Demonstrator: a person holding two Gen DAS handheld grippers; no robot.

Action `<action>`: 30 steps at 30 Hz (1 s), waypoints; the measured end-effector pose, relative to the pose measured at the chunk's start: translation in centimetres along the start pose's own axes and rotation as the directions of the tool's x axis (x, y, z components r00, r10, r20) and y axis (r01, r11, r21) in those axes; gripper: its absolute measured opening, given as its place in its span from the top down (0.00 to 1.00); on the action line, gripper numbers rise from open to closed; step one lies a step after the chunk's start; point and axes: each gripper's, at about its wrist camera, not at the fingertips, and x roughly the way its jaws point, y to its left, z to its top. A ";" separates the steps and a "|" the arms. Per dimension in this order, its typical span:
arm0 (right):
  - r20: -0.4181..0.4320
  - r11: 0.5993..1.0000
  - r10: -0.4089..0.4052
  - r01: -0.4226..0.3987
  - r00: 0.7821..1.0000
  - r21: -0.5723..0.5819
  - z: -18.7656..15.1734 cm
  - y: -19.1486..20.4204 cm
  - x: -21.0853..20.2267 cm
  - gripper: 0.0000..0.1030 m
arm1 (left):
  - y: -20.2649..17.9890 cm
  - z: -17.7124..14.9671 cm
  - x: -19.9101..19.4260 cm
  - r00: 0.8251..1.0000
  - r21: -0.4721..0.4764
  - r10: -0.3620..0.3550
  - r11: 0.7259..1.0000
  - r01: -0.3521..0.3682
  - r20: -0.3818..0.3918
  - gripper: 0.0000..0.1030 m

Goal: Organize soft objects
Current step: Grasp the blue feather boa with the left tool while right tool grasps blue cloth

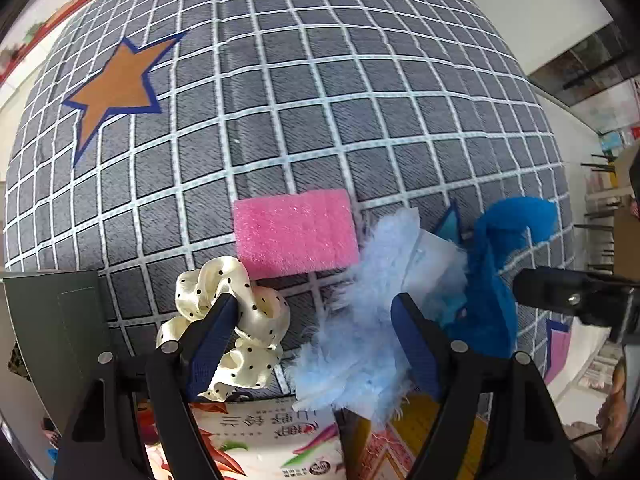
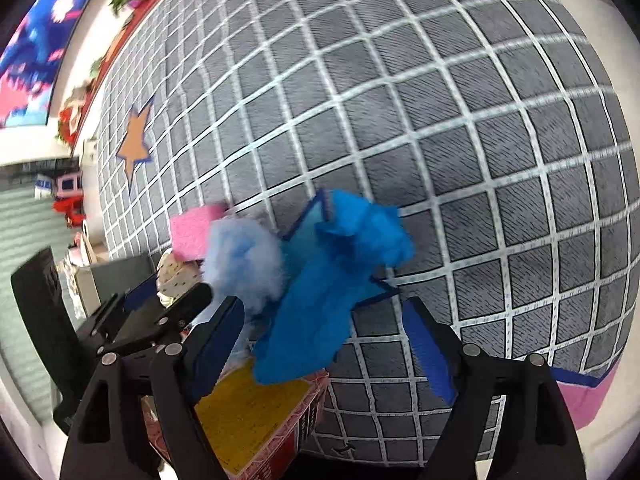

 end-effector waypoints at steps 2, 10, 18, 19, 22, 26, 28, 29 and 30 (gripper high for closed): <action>-0.017 0.999 -0.031 0.031 0.999 -0.021 -0.1 0.6 0.7 0.20 | -1.0 -0.5 0.2 1.000 0.021 0.003 1.000 -0.003 -0.012 0.21; -0.079 0.994 -0.111 0.110 0.991 -0.020 -0.8 1.0 4.2 0.21 | -1.2 0.4 1.0 0.997 0.061 0.048 0.997 -0.045 -0.052 0.21; -0.076 0.985 -0.169 0.167 0.983 -0.029 -0.1 1.0 6.0 0.25 | -3.3 -2.4 4.7 0.993 0.120 0.059 0.992 -0.047 -0.104 0.18; -0.067 0.981 -0.193 0.190 0.979 -0.050 -0.2 1.3 6.0 0.30 | -3.9 -2.4 5.2 0.992 0.132 0.072 0.990 -0.058 -0.107 0.18; -0.030 0.945 -0.310 0.305 0.950 -0.123 -0.6 2.7 6.2 0.83 | -5.6 -2.7 5.7 0.993 0.181 0.081 0.981 -0.066 -0.080 0.22; -0.048 0.956 -0.279 0.272 0.959 -0.112 -0.4 2.4 6.4 0.92 | -6.1 -2.7 4.7 0.998 0.151 0.053 0.987 -0.048 -0.029 0.66; -0.059 0.965 -0.256 0.251 0.965 -0.078 -0.3 1.6 6.0 0.92 | -4.9 -2.6 3.7 0.999 0.070 -0.047 0.996 0.048 -0.022 0.71; -0.055 0.965 -0.257 0.253 0.965 -0.070 -0.3 1.3 5.9 0.92 | -4.5 -2.8 3.4 0.998 0.057 -0.064 0.996 0.065 -0.013 0.72; -0.049 0.965 -0.258 0.255 0.965 -0.068 -0.3 1.1 5.7 0.92 | -4.0 -3.1 2.9 0.997 0.048 -0.077 0.996 0.077 0.003 0.72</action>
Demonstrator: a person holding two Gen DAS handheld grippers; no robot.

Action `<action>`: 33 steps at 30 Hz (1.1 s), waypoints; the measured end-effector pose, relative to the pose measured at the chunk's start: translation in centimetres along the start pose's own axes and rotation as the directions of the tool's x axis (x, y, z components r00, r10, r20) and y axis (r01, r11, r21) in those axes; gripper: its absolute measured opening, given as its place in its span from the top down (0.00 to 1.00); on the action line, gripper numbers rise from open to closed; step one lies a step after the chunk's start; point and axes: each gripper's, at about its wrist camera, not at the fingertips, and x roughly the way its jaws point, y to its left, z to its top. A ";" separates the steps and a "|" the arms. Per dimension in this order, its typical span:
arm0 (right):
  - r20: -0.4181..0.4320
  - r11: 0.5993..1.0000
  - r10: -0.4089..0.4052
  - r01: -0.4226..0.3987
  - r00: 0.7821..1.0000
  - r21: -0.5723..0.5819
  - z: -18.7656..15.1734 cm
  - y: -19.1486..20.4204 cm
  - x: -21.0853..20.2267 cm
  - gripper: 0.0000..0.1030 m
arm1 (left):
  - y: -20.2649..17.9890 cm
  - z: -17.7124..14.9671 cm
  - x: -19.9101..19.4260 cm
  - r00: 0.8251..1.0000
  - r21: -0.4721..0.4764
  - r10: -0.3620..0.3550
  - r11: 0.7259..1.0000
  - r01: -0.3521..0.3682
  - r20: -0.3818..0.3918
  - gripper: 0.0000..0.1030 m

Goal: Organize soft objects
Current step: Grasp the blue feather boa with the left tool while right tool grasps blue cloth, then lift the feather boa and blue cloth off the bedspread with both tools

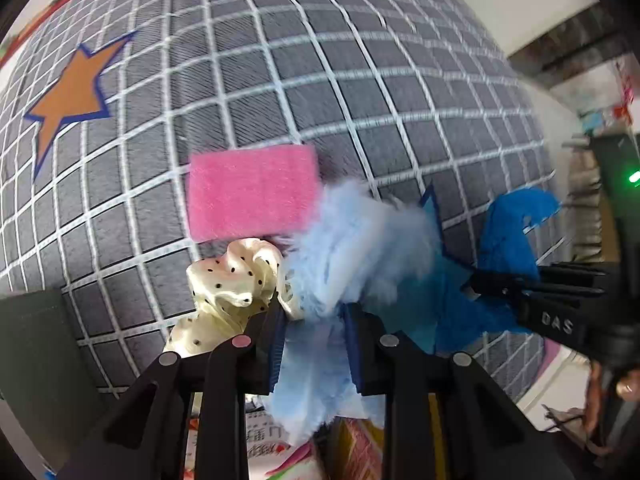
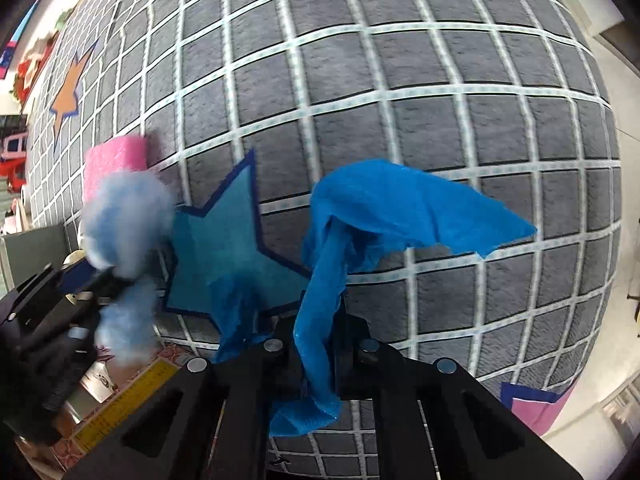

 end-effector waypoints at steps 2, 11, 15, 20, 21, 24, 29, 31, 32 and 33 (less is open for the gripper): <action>0.021 1.000 -0.007 0.007 1.000 -0.001 0.0 -0.4 -0.6 0.92 | 0.4 -0.6 -0.8 0.999 -0.017 -0.039 0.999 0.039 0.026 0.72; 0.053 0.999 -0.012 0.014 0.998 -0.030 0.2 -0.1 -2.3 0.92 | 3.8 0.0 -3.6 0.981 -0.113 -0.160 0.979 0.172 0.107 0.28; 0.058 0.999 -0.010 0.012 0.998 -0.036 -0.4 1.4 -1.1 0.92 | 4.2 0.0 -3.4 0.987 -0.088 -0.142 0.985 0.148 0.070 0.98; 0.064 1.000 -0.007 0.009 0.998 -0.028 -0.2 2.4 -1.8 0.92 | 2.0 -0.2 -2.8 0.992 -0.034 -0.108 0.993 0.111 0.068 0.98; 0.062 1.000 -0.005 0.006 0.998 -0.028 0.3 1.4 -2.3 0.92 | 1.8 -0.1 -3.0 0.991 -0.029 -0.111 0.993 0.113 0.078 0.97; 0.059 1.000 0.003 -0.002 0.998 -0.024 0.3 0.9 -2.4 0.92 | 1.1 0.1 -4.4 0.982 0.014 -0.153 0.988 0.152 0.107 0.81; 0.053 1.000 0.009 -0.009 0.999 -0.015 0.1 -0.2 -2.4 0.92 | -0.9 0.8 -4.4 0.993 0.098 -0.101 0.991 0.094 0.068 0.19; 0.055 1.000 0.014 -0.013 0.998 -0.006 -0.1 -1.0 -2.5 0.92 | -1.4 1.3 -3.6 0.998 0.110 -0.041 0.993 0.035 0.054 0.19; 0.056 1.000 0.014 -0.014 0.998 -0.003 0.0 -1.3 -2.6 0.92 | -1.0 1.2 -3.3 0.999 0.108 -0.029 0.994 0.025 0.037 0.19; 0.057 1.000 0.014 -0.014 0.998 -0.002 0.0 -1.5 -2.6 0.92 | -1.1 1.5 -2.5 0.999 0.102 -0.033 0.994 0.032 0.007 0.19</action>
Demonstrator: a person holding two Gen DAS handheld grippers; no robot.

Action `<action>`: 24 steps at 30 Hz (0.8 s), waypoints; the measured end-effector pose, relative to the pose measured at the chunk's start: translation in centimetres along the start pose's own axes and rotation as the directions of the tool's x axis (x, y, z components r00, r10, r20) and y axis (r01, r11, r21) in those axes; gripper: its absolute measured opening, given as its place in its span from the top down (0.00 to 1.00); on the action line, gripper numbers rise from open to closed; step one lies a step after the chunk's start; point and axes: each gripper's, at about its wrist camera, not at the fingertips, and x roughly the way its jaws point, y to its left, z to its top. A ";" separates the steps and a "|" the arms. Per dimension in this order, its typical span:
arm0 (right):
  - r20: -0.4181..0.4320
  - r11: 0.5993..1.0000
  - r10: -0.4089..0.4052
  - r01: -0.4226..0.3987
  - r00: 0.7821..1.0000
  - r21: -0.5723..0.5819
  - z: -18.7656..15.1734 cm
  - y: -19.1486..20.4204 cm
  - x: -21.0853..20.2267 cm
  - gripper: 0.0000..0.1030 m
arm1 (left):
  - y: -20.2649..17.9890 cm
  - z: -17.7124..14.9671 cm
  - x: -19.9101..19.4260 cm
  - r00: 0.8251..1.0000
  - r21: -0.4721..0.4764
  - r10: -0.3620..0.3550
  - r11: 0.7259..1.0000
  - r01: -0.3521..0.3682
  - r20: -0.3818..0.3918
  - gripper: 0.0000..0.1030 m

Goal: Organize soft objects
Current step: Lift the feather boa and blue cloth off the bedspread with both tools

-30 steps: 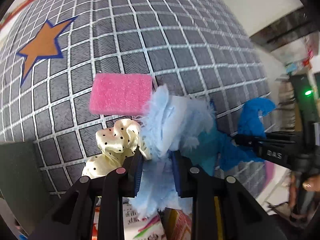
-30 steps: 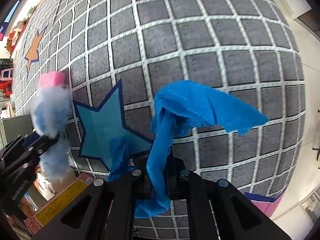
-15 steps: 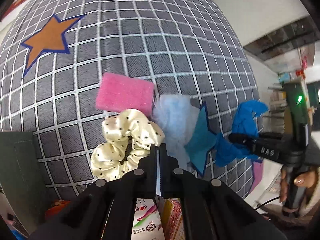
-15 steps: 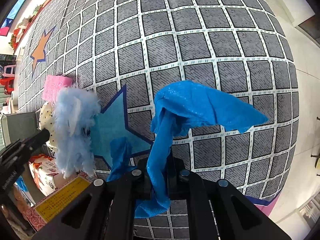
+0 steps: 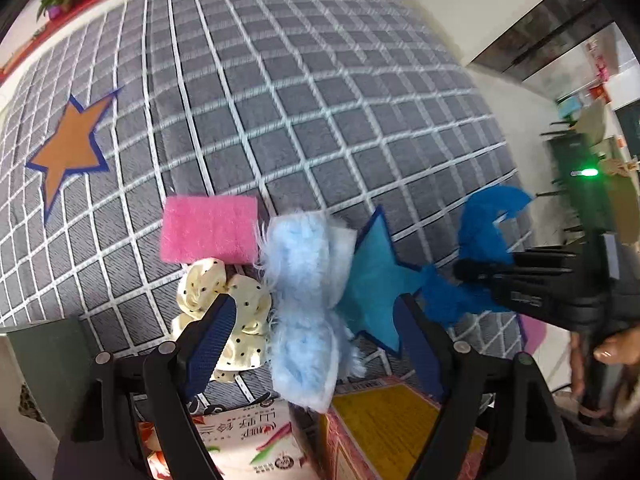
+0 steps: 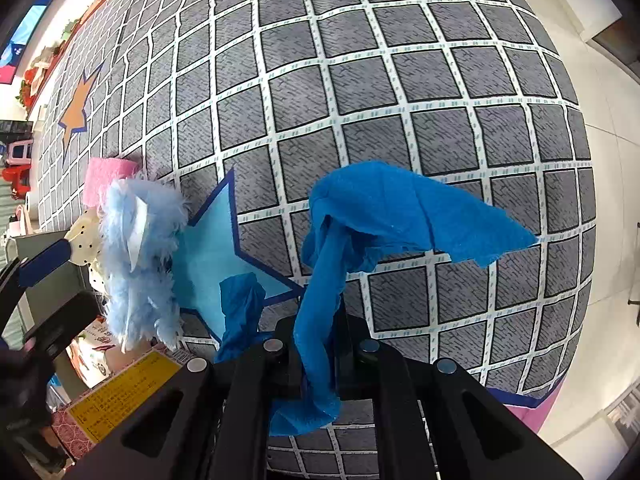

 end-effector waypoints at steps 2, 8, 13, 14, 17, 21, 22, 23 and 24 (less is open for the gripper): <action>0.000 1.000 0.002 -0.002 1.000 0.005 0.1 -0.3 0.0 0.92 | -0.6 0.6 1.6 0.998 -0.002 -0.034 0.999 0.034 -0.043 0.19; -0.003 1.000 0.008 -0.008 1.000 0.020 0.5 -2.5 -0.2 0.92 | -2.0 1.7 3.9 0.994 0.036 -0.033 0.999 0.036 -0.101 0.19; -0.005 1.000 0.007 -0.007 1.000 0.028 0.8 -4.4 0.1 0.92 | -1.4 1.7 6.6 0.980 0.000 -0.071 0.997 0.072 -0.186 0.19; -0.005 1.000 0.001 -0.001 1.000 0.025 0.8 -4.8 0.2 0.92 | -1.7 1.8 6.7 0.981 0.012 -0.057 0.998 0.060 -0.188 0.21; -0.016 1.000 -0.008 0.009 1.000 0.026 0.5 -5.7 0.8 0.92 | -3.2 1.9 6.4 0.988 0.118 0.035 0.993 -0.017 -0.152 0.82; -0.002 0.998 -0.023 0.024 1.000 0.054 -0.1 -6.6 0.8 0.92 | -2.0 1.9 4.7 0.989 -0.025 -0.118 0.993 0.116 -0.094 0.83; 0.004 0.998 -0.022 0.022 1.000 0.056 -0.2 -6.6 0.7 0.92 | -1.5 1.8 4.0 0.988 -0.063 -0.142 0.988 0.138 -0.066 0.83; 0.008 0.998 -0.023 0.022 1.000 0.056 -0.2 -6.8 0.5 0.92 | -1.1 1.7 3.4 0.988 -0.080 -0.145 0.987 0.141 -0.047 0.83; 0.010 0.998 -0.024 0.023 1.000 0.056 -0.1 -6.9 0.4 0.92 | -0.8 1.7 2.8 0.989 -0.090 -0.145 0.986 0.142 -0.033 0.83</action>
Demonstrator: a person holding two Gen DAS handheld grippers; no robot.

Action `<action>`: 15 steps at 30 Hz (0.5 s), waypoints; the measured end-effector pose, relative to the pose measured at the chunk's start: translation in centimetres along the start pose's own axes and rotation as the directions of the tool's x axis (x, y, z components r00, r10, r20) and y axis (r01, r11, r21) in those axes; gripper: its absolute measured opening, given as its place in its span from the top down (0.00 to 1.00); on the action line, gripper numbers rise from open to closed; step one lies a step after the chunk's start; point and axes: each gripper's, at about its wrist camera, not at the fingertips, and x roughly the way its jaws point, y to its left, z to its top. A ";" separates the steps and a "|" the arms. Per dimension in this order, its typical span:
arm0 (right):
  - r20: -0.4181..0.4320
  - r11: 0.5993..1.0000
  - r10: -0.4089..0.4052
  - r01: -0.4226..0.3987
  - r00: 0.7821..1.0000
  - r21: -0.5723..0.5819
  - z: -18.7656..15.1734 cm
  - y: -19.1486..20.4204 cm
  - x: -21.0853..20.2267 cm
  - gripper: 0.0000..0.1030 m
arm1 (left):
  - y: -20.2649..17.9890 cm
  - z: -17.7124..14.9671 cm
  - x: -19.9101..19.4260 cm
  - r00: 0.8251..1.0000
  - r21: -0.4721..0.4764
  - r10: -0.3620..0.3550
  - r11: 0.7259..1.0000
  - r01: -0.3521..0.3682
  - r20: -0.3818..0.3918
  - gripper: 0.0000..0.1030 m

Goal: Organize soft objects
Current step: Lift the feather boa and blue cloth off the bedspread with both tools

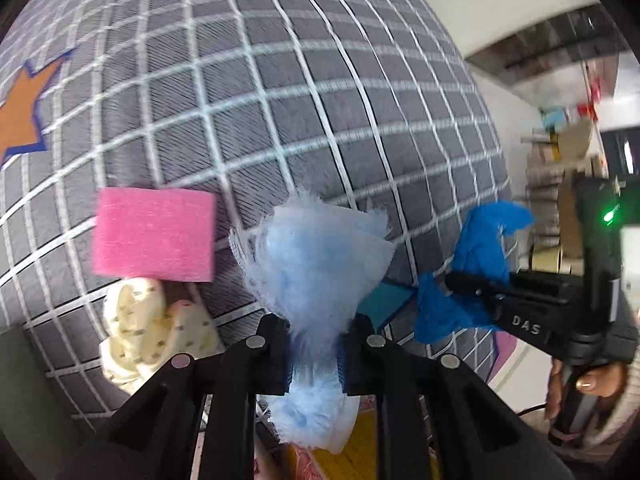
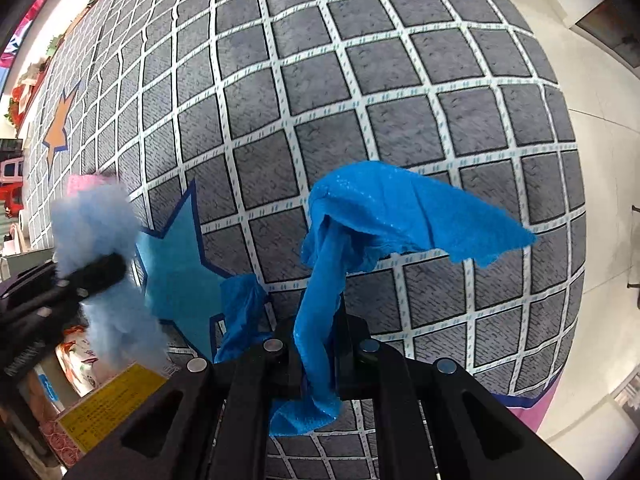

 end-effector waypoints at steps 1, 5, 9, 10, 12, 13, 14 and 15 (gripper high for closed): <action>0.002 1.000 0.000 0.000 1.000 0.000 0.0 -0.2 -0.1 0.92 | 0.4 -0.2 -0.7 1.000 -0.007 0.001 1.000 -0.001 0.012 0.83; 0.018 1.000 0.006 -0.006 1.000 -0.006 -0.1 -0.6 -1.1 0.92 | 1.1 -0.5 -3.1 0.998 -0.023 0.040 0.999 -0.039 0.056 0.83; 0.034 1.000 -0.007 0.008 0.999 -0.024 -0.3 -0.7 -2.3 0.92 | 1.9 -1.6 -5.8 0.995 -0.016 0.041 0.999 -0.039 0.090 0.82; 0.039 1.000 -0.011 0.012 0.999 -0.027 -0.4 -0.7 -2.6 0.92 | 1.9 -2.1 -6.4 0.994 -0.012 0.047 0.999 -0.046 0.103 0.82; 0.052 0.999 -0.016 0.018 0.998 -0.037 -0.8 -0.5 -3.5 0.92 | 1.6 -2.5 -7.2 0.991 -0.011 0.058 0.998 -0.057 0.117 0.82; 0.061 0.999 -0.018 0.021 0.998 -0.048 -1.2 -0.4 -3.9 0.92 | 1.2 -2.7 -7.2 0.990 -0.009 0.072 0.997 -0.072 0.125 0.82; 0.069 0.998 -0.023 0.027 0.997 -0.058 -1.4 0.0 -4.3 0.92 | 0.9 -3.0 -7.3 0.985 -0.007 0.101 0.995 -0.101 0.138 0.82; 0.077 0.997 -0.028 0.033 0.997 -0.065 -1.7 0.3 -4.6 0.92 | 0.9 -3.5 -7.7 0.982 -0.008 0.115 0.993 -0.115 0.146 0.82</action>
